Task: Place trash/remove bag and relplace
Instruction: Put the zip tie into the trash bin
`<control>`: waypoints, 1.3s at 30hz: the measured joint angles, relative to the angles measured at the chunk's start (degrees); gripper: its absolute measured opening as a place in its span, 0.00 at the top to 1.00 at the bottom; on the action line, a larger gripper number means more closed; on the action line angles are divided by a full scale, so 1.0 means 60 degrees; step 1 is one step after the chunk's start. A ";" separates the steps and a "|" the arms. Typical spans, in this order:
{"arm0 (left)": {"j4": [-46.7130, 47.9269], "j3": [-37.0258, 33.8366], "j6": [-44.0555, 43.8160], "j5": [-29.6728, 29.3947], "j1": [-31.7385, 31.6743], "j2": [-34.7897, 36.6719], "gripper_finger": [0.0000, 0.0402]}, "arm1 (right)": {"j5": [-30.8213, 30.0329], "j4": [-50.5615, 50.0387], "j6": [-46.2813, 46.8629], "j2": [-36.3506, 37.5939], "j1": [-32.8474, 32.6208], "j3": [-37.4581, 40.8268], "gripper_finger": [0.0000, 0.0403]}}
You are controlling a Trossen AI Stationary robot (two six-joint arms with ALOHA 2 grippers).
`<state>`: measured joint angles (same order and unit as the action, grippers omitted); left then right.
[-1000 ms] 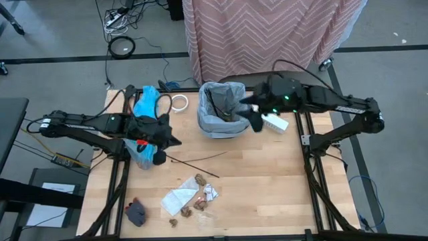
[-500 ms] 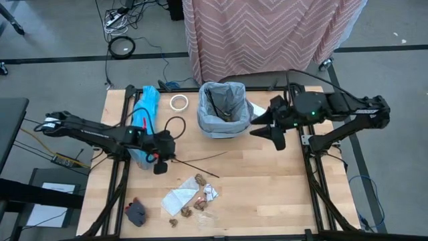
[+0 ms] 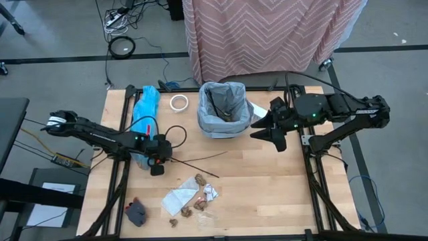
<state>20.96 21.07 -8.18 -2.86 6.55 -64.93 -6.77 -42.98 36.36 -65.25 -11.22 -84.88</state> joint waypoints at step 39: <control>0.0691 0.2057 0.2306 -0.1035 -0.0305 -0.1883 0.76 | 0.0446 0.0363 -0.0286 0.0026 -0.0069 0.0000 0.40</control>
<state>25.10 33.41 5.65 -9.07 4.71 -76.22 -4.10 -40.81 34.64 -65.10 -11.64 -84.88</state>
